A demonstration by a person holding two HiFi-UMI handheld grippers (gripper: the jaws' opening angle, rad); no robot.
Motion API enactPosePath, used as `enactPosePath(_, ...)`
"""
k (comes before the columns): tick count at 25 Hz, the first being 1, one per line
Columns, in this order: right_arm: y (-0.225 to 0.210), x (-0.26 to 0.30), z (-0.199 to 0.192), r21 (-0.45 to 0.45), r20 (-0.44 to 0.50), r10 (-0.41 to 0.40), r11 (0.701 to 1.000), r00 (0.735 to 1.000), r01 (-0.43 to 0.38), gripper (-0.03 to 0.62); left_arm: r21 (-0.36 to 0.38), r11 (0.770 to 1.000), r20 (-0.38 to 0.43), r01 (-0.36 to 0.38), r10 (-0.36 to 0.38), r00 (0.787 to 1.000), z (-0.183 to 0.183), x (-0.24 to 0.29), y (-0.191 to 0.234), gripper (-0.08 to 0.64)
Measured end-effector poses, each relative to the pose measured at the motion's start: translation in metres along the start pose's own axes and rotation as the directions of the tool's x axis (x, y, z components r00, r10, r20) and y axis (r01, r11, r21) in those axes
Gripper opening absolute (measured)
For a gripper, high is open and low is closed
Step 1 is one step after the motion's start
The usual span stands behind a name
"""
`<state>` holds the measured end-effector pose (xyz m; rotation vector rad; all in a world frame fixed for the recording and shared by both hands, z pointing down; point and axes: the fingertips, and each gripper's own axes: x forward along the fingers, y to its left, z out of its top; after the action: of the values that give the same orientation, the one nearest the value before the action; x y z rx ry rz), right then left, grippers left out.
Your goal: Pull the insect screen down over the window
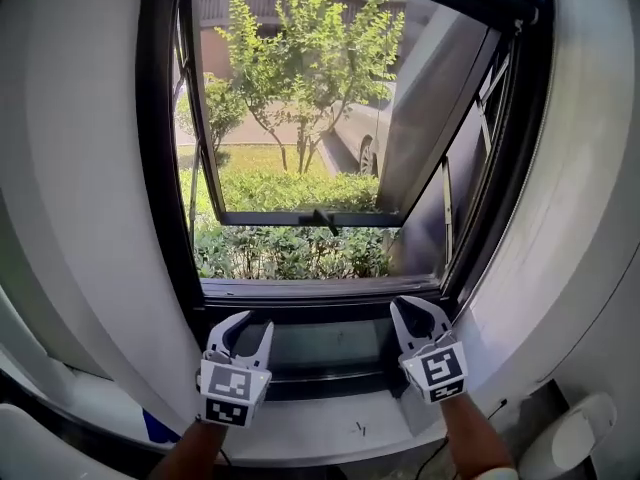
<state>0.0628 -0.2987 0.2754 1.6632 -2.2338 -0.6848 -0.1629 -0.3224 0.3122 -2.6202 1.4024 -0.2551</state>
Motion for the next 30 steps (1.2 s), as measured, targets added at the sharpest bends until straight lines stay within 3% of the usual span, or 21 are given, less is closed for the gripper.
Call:
enactPosePath(3, -0.036, 0.022, 0.034, -0.114, 0.043, 0.007, 0.993, 0.999, -0.002, 0.041, 0.082, 0.996, 0.007, -0.025, 0.024, 1.0, 0.038, 0.009, 0.024, 0.173)
enactPosePath(6, -0.078, 0.045, 0.072, -0.247, 0.078, 0.005, 0.969, 0.997, 0.015, 0.091, 0.163, 0.985, 0.032, -0.051, 0.046, 0.998, 0.086, 0.021, 0.049, 0.216)
enactPosePath(10, -0.129, 0.063, 0.137, -0.406, 0.159, 0.025, 0.913, 0.987, 0.043, 0.147, 0.263, 0.963, 0.078, -0.055, 0.036, 0.996, 0.157, 0.036, 0.066, 0.27)
enactPosePath(15, -0.198, 0.078, 0.218, -0.551, 0.247, 0.018, 0.825, 0.969, 0.125, 0.196, 0.409, 0.904, 0.144, -0.126, 0.072, 0.987, 0.247, 0.055, 0.09, 0.321)
enactPosePath(21, -0.273, 0.09, 0.28, -0.652, 0.289, -0.03, 0.725, 0.957, 0.22, 0.23, 0.514, 0.822, 0.178, -0.246, 0.179, 0.968, 0.337, 0.068, 0.13, 0.357)
enactPosePath(27, -0.329, 0.093, 0.313, -0.624, 0.337, -0.08, 0.727, 0.938, 0.286, 0.23, 0.543, 0.746, 0.282, -0.386, 0.271, 0.92, 0.422, 0.06, 0.161, 0.37)
enactPosePath(30, -0.348, 0.093, 0.324, -0.621, 0.353, -0.099, 0.719, 0.931, 0.312, 0.23, 0.542, 0.74, 0.292, -0.397, 0.277, 0.915, 0.448, 0.057, 0.166, 0.38)
